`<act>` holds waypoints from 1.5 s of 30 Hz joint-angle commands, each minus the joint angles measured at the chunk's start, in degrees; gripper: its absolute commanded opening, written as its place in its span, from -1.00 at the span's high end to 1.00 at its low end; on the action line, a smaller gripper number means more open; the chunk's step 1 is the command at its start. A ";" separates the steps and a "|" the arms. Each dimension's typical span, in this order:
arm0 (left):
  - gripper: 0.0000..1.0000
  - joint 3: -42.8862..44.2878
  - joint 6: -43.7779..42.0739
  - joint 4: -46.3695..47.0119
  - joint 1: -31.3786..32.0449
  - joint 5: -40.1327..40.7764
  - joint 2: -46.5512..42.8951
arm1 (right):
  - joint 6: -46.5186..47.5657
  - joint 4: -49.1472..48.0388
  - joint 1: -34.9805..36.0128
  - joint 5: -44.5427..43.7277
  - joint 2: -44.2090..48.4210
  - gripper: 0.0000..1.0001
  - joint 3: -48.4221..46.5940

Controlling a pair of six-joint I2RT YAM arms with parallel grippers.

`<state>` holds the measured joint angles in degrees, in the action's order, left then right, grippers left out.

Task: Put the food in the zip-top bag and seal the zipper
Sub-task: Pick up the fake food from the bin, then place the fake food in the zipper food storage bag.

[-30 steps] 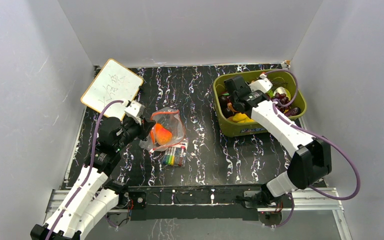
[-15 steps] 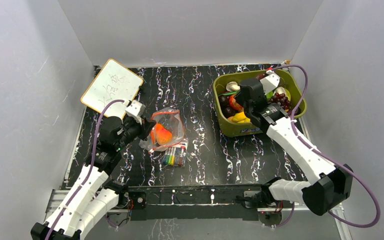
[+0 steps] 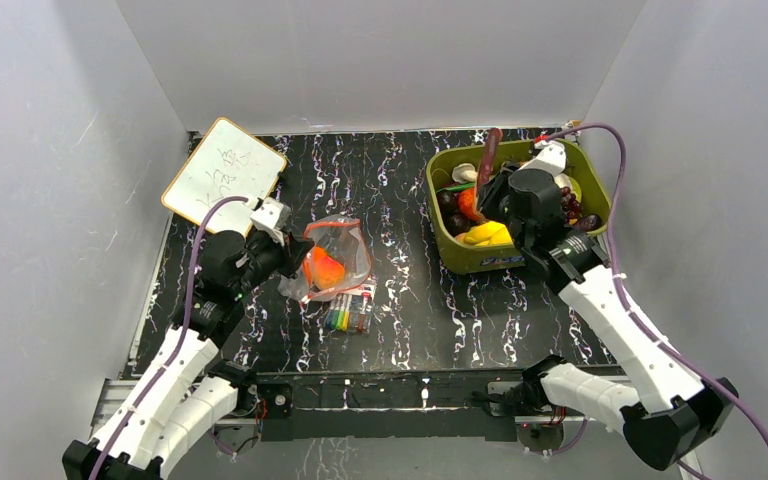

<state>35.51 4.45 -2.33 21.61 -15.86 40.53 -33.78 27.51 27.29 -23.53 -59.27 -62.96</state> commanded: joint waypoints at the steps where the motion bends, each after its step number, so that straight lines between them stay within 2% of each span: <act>1: 1.00 2.22 1.40 5.39 0.28 1.00 0.85 | 9.67 -2.47 -0.10 6.48 4.22 1.00 -3.49; 4: 1.00 3.87 1.08 6.99 0.34 2.01 3.01 | 10.75 0.55 -0.10 9.26 5.18 1.00 -4.95; 13: 1.00 8.29 -4.23 13.57 0.28 4.35 9.86 | 11.45 2.03 -0.08 25.29 7.42 1.00 -8.70; 21: 1.00 10.50 -11.33 15.44 0.28 3.18 13.61 | 5.81 -1.08 -0.10 41.95 8.23 1.00 -9.49; 30: 1.00 6.17 -6.80 17.64 0.30 3.70 14.95 | -4.98 -4.72 -0.07 52.59 10.24 1.00 -7.41; 35: 1.00 5.13 -4.15 17.71 0.32 4.14 16.45 | -5.59 -2.37 -0.13 54.88 10.75 1.00 -5.33; 45: 1.00 4.57 -0.76 17.16 0.32 4.61 16.65 | -13.44 -5.15 -0.06 68.42 12.51 1.00 0.64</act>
<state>40.23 2.02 12.67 21.63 -11.09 57.87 -43.11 28.08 27.29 37.34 -48.42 -63.99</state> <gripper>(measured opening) 0.008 0.192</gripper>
